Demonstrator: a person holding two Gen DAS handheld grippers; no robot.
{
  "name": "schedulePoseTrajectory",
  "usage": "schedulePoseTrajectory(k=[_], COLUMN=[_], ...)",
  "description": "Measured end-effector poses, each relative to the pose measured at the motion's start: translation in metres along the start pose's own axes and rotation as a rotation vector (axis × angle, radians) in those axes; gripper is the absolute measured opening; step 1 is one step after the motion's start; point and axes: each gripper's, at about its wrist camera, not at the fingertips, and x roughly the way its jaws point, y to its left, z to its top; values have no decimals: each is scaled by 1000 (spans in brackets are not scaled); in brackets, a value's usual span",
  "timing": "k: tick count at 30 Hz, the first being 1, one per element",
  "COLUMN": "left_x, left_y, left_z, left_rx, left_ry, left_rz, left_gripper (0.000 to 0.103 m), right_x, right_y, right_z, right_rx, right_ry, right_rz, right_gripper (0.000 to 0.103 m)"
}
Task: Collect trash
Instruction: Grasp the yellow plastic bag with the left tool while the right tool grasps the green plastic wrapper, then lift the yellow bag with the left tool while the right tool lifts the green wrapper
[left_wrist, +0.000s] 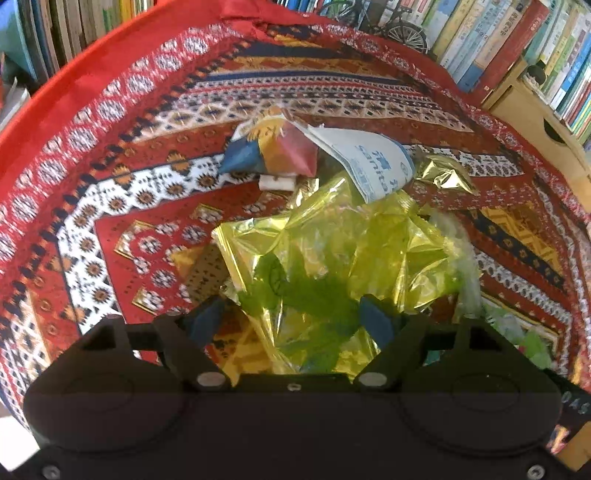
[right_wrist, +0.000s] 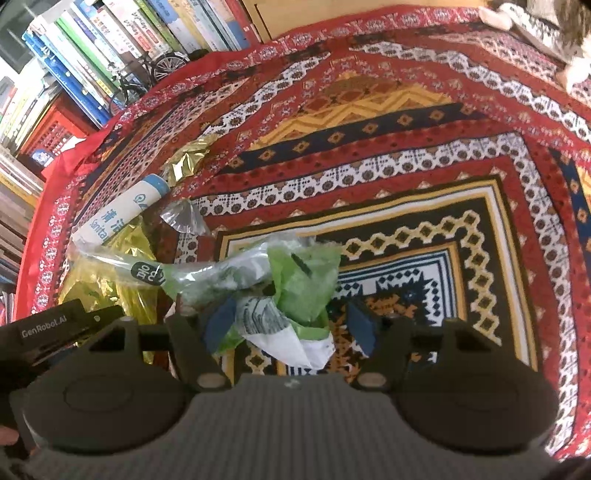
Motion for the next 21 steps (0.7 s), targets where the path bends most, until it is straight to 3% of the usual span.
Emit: schedulePoseTrajectory(k=[6, 9, 21], left_x=[-2, -9, -47], left_y=[1, 1, -13], left_z=[-1, -2, -13], left_rx=[-27, -42, -15], left_ry=[-8, -22, -89], left_rz=[-41, -49, -65], left_gripper=[58, 46, 17], right_x=[5, 4, -25], right_y=[-7, -11, -10], right_z=[2, 4, 0], right_rx=[56, 101, 53], right_ry=[15, 28, -8], right_rz=[28, 67, 35], right_gripper=[76, 62, 60])
